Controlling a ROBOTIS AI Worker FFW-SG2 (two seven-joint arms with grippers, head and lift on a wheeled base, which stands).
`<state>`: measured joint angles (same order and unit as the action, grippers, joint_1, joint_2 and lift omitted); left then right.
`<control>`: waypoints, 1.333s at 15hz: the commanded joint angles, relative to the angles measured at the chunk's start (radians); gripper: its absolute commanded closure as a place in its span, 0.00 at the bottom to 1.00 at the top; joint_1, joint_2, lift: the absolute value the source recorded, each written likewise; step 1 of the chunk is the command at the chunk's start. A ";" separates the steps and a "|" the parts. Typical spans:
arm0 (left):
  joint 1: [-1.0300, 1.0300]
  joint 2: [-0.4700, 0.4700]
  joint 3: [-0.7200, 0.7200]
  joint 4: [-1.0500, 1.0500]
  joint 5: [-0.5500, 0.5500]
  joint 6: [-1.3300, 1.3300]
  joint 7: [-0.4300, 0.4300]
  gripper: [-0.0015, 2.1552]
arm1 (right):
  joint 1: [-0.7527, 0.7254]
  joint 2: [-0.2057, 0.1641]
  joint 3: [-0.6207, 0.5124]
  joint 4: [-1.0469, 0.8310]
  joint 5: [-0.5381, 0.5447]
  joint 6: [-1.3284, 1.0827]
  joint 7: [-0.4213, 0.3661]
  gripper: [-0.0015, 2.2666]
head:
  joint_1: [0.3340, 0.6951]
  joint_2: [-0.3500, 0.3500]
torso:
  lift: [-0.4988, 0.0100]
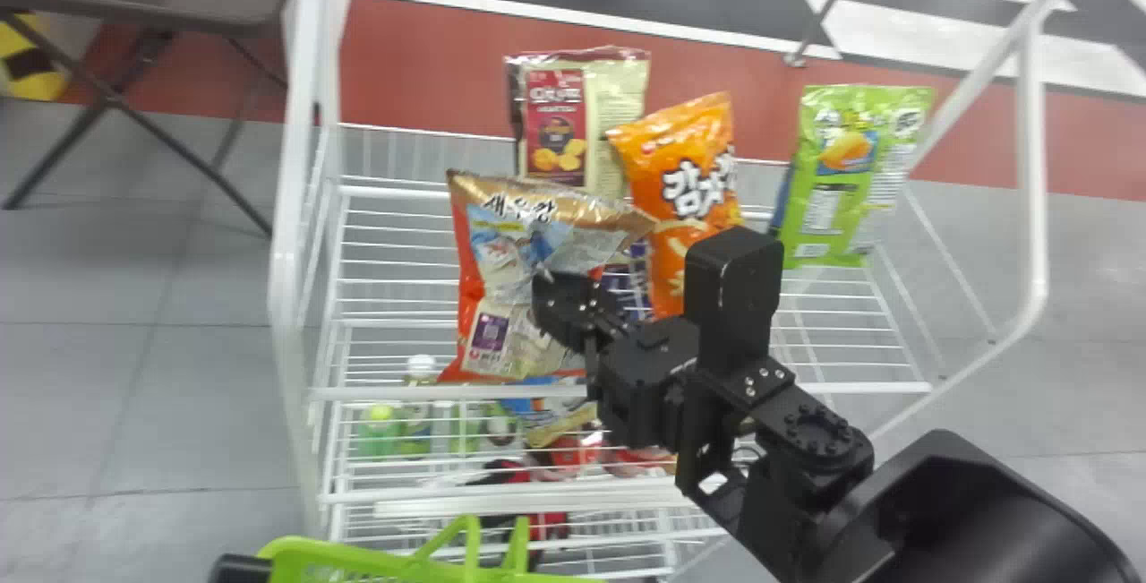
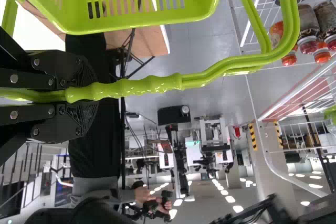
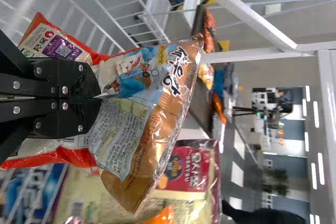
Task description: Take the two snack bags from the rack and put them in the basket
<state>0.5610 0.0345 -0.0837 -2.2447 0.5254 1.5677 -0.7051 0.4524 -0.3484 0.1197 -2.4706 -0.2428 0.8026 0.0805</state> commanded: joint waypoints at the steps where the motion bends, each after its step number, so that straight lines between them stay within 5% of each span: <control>1: -0.001 -0.012 0.002 0.017 -0.002 -0.025 -0.001 0.76 | 0.100 -0.067 -0.112 -0.117 -0.067 0.117 0.012 0.99 | 1.00 0.00 | 0.96; 5: 0.003 -0.036 0.016 0.008 -0.010 -0.031 -0.001 0.77 | 0.198 -0.110 -0.336 -0.249 -0.194 0.387 0.084 0.99 | 1.00 0.00 | 0.96; 7: 0.016 -0.037 0.028 -0.015 -0.008 -0.034 0.006 0.76 | 0.215 -0.081 -0.413 -0.281 -0.219 0.556 0.177 0.99 | 1.00 0.00 | 0.96; 11: 0.020 -0.037 0.041 -0.036 -0.008 -0.037 0.010 0.76 | 0.239 0.039 -0.483 -0.320 -0.207 0.770 0.326 0.99 | 1.00 0.00 | 0.96; 20: 0.042 -0.037 0.038 -0.092 -0.005 -0.028 0.013 0.77 | 0.190 0.052 -0.012 -0.045 0.017 0.721 0.285 0.99 | 1.00 0.00 | 0.96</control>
<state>0.6001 0.0000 -0.0421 -2.3304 0.5199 1.5347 -0.6922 0.6637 -0.3041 0.0479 -2.5704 -0.2362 1.5576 0.3711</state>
